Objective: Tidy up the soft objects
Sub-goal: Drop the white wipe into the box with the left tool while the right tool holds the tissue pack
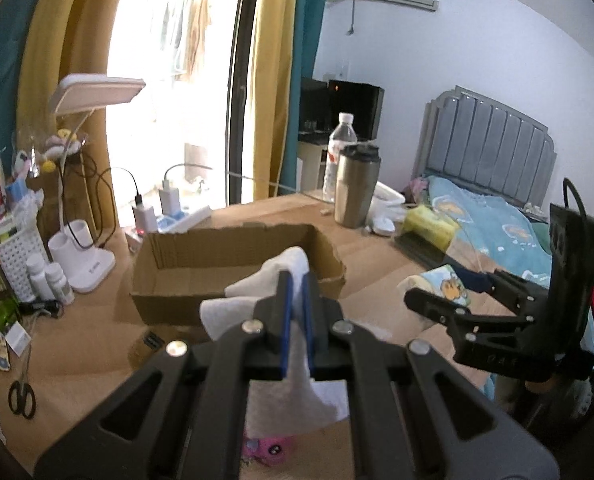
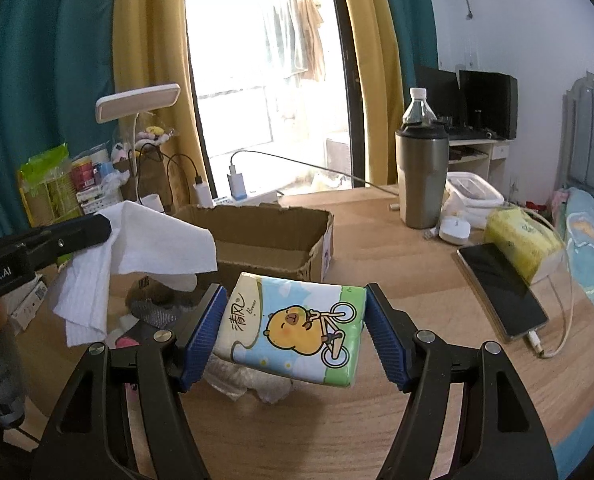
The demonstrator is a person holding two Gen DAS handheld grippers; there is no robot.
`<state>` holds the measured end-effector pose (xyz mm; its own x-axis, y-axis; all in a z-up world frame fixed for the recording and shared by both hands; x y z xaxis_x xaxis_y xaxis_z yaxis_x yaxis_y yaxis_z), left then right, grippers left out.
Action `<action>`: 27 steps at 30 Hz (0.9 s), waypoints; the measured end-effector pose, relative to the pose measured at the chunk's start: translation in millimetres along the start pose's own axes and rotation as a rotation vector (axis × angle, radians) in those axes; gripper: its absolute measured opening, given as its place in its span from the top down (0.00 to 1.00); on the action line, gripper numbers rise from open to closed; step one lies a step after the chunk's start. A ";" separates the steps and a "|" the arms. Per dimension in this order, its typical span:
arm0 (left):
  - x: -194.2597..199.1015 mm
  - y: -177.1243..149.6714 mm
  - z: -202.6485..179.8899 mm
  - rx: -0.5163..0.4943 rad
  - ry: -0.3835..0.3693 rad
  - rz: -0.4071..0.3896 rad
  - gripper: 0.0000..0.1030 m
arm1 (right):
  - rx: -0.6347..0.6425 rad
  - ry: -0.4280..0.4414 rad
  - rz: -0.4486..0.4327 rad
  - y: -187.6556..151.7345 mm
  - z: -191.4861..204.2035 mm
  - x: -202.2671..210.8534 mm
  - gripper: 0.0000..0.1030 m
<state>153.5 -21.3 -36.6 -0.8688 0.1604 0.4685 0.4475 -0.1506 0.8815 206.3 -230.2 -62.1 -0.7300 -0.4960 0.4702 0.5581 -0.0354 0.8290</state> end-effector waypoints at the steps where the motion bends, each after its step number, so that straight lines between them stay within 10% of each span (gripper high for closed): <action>1: 0.0 2.3 0.5 -0.001 0.001 -0.003 0.95 | -0.001 0.000 -0.003 1.8 -0.1 -0.6 0.30; 27: -61.1 41.8 12.2 -0.017 -0.012 -0.010 0.95 | -0.017 0.014 -0.021 43.0 -26.6 -50.2 0.30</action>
<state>227.9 -25.5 -27.7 -0.8705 0.1734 0.4607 0.4354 -0.1654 0.8849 277.4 -229.9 -58.0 -0.7359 -0.5070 0.4488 0.5498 -0.0605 0.8331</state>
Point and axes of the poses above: each gripper's, at about its wrist camera, not at the fingertips, and x roughly against the way its jaws point, z to its left, y to its top, the point moved 4 cm from there along -x, roughly the way its jaws point, and after that the axes turned 12 degrees about -x, right-handed, at the moved point
